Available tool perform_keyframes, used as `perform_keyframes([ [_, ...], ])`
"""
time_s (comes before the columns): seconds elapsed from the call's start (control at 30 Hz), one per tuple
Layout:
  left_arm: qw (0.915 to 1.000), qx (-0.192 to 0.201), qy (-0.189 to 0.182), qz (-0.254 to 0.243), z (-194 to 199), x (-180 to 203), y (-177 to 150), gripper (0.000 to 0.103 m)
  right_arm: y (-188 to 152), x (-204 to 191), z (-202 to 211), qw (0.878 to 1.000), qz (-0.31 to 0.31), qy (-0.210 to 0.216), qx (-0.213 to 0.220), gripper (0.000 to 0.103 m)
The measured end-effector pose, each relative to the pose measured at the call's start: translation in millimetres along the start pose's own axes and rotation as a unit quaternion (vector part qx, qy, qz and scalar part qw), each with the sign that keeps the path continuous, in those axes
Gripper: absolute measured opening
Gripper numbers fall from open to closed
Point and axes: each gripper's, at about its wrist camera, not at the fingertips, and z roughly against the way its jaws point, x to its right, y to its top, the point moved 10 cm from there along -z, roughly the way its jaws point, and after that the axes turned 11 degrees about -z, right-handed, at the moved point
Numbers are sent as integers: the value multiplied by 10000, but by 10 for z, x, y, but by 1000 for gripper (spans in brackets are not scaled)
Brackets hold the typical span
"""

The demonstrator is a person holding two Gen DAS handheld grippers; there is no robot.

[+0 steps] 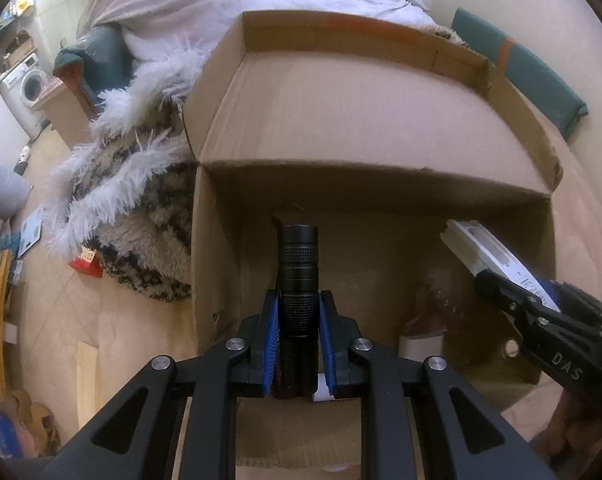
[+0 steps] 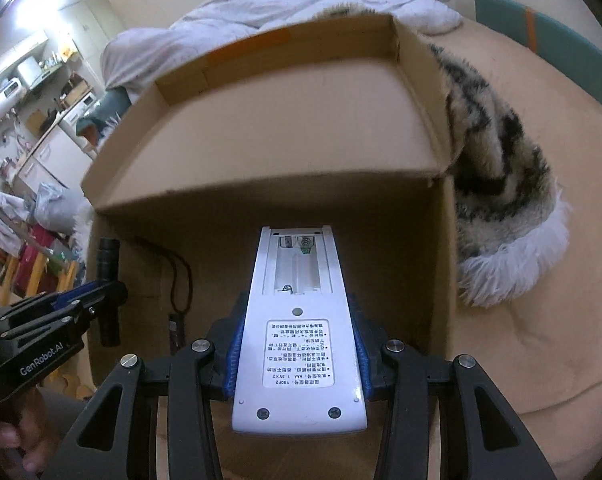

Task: Organize rigid objects
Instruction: 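Carry both items into the box and open both grippers to release them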

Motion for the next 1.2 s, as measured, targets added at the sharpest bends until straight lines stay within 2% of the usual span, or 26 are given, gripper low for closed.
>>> perform_keyframes([
  [0.4, 9998, -203, 17, -51, -183, 52, -110, 17, -111, 53, -346, 9986, 88, -304, -416, 46],
  [0.67, 9998, -109, 151, -118, -193, 46, -66, 17, -254, 98, -501, 9963, -37, -305, -802, 46],
  [0.8, 9996, -132, 174, -155, -211, 58, -71, 17, -234, 108, -484, 9968, -125, -226, -756, 46],
  [0.9, 9996, -146, 192, -140, -214, 43, -73, 17, -203, 113, -449, 9970, -316, -32, -711, 48],
  [1.0, 9990, -61, 373, -233, -153, 42, -55, 17, -126, 71, -335, 9985, -283, 107, -447, 61],
  [1.03, 9985, -12, 443, -328, -130, 53, -41, 19, -87, 27, -299, 9992, -208, 115, -318, 66],
  [1.07, 9983, -5, 447, -371, -122, 60, -34, 25, -71, -5, -270, 9995, -143, 144, -243, 72],
  [1.1, 9985, -21, 408, -358, -119, 67, -35, 37, -72, -41, -247, 9995, -95, 191, -215, 76],
  [1.17, 9995, -51, 266, -144, -112, 47, -51, 54, -77, -96, -223, 9994, -31, 293, -188, 89],
  [1.2, 9996, -81, 253, -48, -117, 18, -55, 58, -81, -116, -211, 9994, 10, 314, -176, 91],
])
